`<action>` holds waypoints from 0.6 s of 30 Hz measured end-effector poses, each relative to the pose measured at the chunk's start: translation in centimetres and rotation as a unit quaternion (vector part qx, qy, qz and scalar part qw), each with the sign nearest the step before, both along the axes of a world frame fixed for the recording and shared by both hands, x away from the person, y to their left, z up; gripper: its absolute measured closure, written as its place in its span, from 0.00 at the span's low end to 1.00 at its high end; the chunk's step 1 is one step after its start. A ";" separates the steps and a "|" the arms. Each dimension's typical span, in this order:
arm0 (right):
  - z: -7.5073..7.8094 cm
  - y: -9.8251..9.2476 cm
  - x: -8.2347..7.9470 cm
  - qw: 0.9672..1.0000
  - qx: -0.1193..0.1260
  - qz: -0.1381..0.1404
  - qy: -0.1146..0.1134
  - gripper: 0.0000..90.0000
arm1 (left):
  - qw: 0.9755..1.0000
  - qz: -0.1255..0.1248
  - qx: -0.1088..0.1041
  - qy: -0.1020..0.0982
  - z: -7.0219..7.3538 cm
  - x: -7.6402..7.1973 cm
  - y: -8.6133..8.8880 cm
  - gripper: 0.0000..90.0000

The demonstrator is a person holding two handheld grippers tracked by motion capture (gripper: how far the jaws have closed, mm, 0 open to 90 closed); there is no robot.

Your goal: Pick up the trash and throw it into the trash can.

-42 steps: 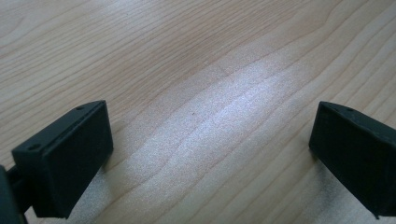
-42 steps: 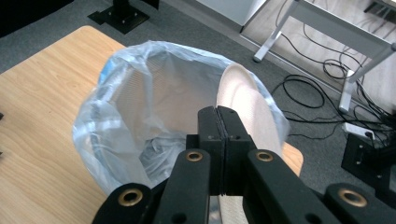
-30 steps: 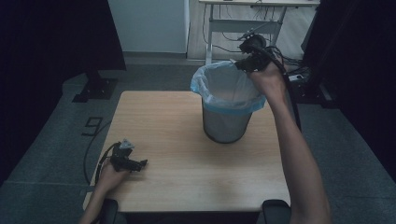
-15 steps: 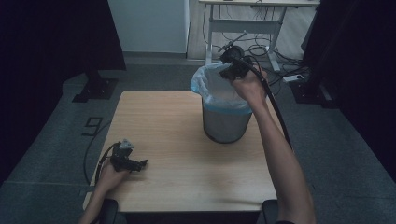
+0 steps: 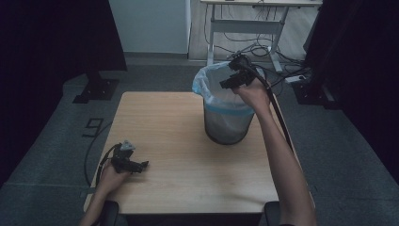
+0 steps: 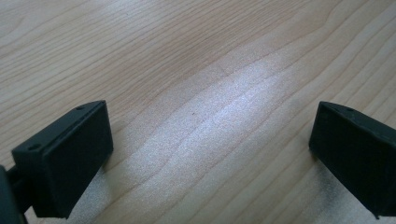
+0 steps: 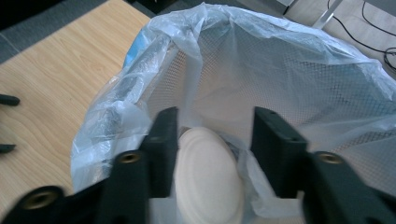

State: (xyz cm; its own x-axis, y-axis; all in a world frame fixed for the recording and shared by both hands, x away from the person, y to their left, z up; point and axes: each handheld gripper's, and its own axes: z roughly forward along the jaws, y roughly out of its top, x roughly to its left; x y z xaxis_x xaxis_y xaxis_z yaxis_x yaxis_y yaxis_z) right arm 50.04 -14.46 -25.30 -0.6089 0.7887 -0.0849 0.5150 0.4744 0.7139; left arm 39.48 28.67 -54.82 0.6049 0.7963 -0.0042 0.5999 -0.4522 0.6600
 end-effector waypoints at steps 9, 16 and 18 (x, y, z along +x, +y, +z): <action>-0.3 -2.1 -1.1 0.999 0.036 0.001 -0.019 0.20 | 1.000 0.000 0.000 0.000 0.0 0.0 0.0 0.00; -0.9 -3.7 -1.9 0.999 0.039 -0.001 -0.019 0.14 | 1.000 0.000 0.000 0.000 0.0 0.0 0.0 0.00; -1.0 -3.9 -1.9 0.999 0.032 -0.002 -0.016 0.14 | 1.000 0.000 0.000 0.000 0.0 0.0 0.0 0.00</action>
